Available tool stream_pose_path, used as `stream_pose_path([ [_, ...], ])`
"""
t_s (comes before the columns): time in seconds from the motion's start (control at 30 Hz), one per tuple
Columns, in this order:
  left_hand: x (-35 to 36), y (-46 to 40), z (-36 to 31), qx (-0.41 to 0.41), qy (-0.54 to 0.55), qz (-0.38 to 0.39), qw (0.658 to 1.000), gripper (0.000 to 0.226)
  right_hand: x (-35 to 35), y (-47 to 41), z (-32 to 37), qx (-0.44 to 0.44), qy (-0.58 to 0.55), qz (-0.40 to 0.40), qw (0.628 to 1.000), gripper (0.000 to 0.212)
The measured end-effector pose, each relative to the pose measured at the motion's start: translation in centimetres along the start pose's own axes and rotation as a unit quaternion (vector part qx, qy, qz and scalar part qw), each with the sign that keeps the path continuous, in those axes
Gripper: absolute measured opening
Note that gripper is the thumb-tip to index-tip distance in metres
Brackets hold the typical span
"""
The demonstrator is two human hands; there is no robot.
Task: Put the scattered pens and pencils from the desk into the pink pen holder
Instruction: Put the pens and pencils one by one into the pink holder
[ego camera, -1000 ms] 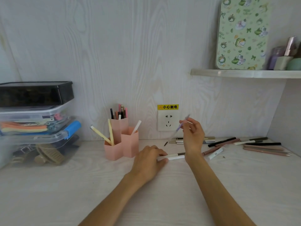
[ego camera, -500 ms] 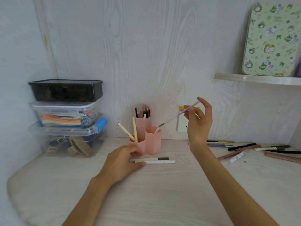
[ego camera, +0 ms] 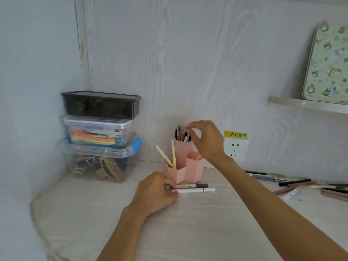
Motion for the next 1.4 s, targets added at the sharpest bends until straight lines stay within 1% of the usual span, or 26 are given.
stream_pose_path([
  [0.03,0.0,0.0,0.0,0.001,0.000,-0.003,1.000,0.017,0.6,0.1,-0.5,-0.006,0.032,0.015,0.999,0.021],
  [0.1,0.0,0.0,-0.1,0.005,0.004,-0.007,1.000,0.016,0.9,0.7,-1.1,-0.019,0.055,0.032,0.998,0.024],
  [0.17,-0.2,0.1,-0.2,0.014,0.007,-0.016,1.000,0.016,0.3,1.7,-1.2,-0.037,0.028,0.010,0.999,0.029],
  [0.2,-0.3,0.1,-0.3,0.020,0.009,-0.020,1.000,0.016,-0.2,2.7,-1.1,-0.035,0.004,-0.018,0.999,0.029],
  [0.27,-0.5,0.2,-0.4,0.031,0.039,-0.033,0.998,0.016,-0.7,5.3,-1.8,0.009,-0.054,-0.082,0.995,0.023],
  [0.3,-0.5,0.2,-0.4,0.033,0.075,-0.042,0.996,0.015,-0.5,6.6,-2.6,0.046,-0.078,-0.092,0.992,0.019],
  [0.33,-0.6,0.2,-0.4,0.033,0.123,-0.051,0.991,0.014,-0.1,7.9,-3.7,0.083,-0.100,-0.081,0.988,0.017],
  [0.4,-0.7,0.0,-0.4,0.028,0.213,-0.063,0.975,0.012,1.0,9.6,-6.1,0.142,-0.139,-0.004,0.980,0.022],
  [0.47,-0.9,0.0,-0.5,0.023,0.267,-0.080,0.960,0.011,1.9,10.5,-7.5,0.168,-0.178,0.125,0.961,0.025],
  [0.5,-1.1,0.0,-0.4,0.025,0.290,-0.094,0.952,0.012,2.1,10.6,-7.6,0.168,-0.185,0.199,0.947,0.023],
  [0.53,-1.2,0.0,-0.6,0.026,0.310,-0.110,0.944,0.014,2.4,10.9,-7.6,0.162,-0.177,0.254,0.937,0.019],
  [0.57,-1.4,0.0,-0.6,0.027,0.329,-0.128,0.935,0.015,2.6,11.0,-7.7,0.149,-0.155,0.281,0.935,0.017],
  [0.6,-1.6,0.0,-0.6,0.026,0.347,-0.147,0.926,0.017,2.8,11.0,-7.7,0.134,-0.130,0.288,0.939,0.016],
  [0.67,-2.0,0.1,-0.8,0.019,0.366,-0.191,0.911,0.020,2.8,11.1,-7.7,0.112,-0.089,0.271,0.952,0.012],
  [0.73,-2.6,0.3,-1.1,0.018,0.366,-0.259,0.894,0.024,2.8,11.3,-7.6,0.107,-0.081,0.255,0.958,0.011],
  [0.87,-4.3,0.9,-2.8,0.081,0.356,-0.440,0.821,0.022,2.9,11.6,-7.4,0.100,-0.078,0.244,0.961,0.015],
  [0.9,-4.8,0.8,-3.8,0.096,0.345,-0.467,0.809,0.021,2.9,11.5,-7.5,0.102,-0.081,0.241,0.962,0.016],
  [0.97,-5.7,0.2,-5.6,0.119,0.322,-0.494,0.799,0.019,2.8,11.4,-7.6,0.104,-0.085,0.241,0.961,0.018],
  [1.0,-6.2,-0.3,-6.5,0.129,0.307,-0.499,0.800,0.020,2.8,11.4,-7.7,0.106,-0.087,0.242,0.961,0.018],
  [1.07,-6.7,-1.4,-7.8,0.134,0.267,-0.490,0.819,0.021,2.8,11.4,-7.7,0.108,-0.090,0.244,0.960,0.019],
  [1.17,-5.6,-3.2,-8.4,0.090,0.178,-0.450,0.870,0.016,2.7,11.3,-7.7,0.115,-0.091,0.247,0.958,0.019],
  [1.23,-3.9,-4.2,-7.8,0.047,0.105,-0.385,0.916,0.014,2.7,11.3,-7.7,0.116,-0.094,0.250,0.957,0.020],
  [1.3,-2.0,-4.7,-7.1,0.028,0.030,-0.307,0.951,0.020,2.7,11.3,-7.8,0.114,-0.096,0.248,0.957,0.020],
  [1.33,-1.2,-4.8,-6.8,0.034,-0.004,-0.286,0.958,0.025,2.7,11.3,-7.8,0.113,-0.096,0.249,0.957,0.020],
  [1.4,-0.6,-4.9,-6.3,0.049,-0.054,-0.275,0.959,0.034,2.9,11.3,-8.0,0.114,-0.094,0.252,0.956,0.020],
])
Point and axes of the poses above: each hand's wrist, its own y-axis away from the middle knuckle, its own x-axis out of the palm, z = x × y, the point moved 2 cm from there along -y, towards the middle knuckle, and after that the axes turned 13 degrees about z, right-handed, at the moved point
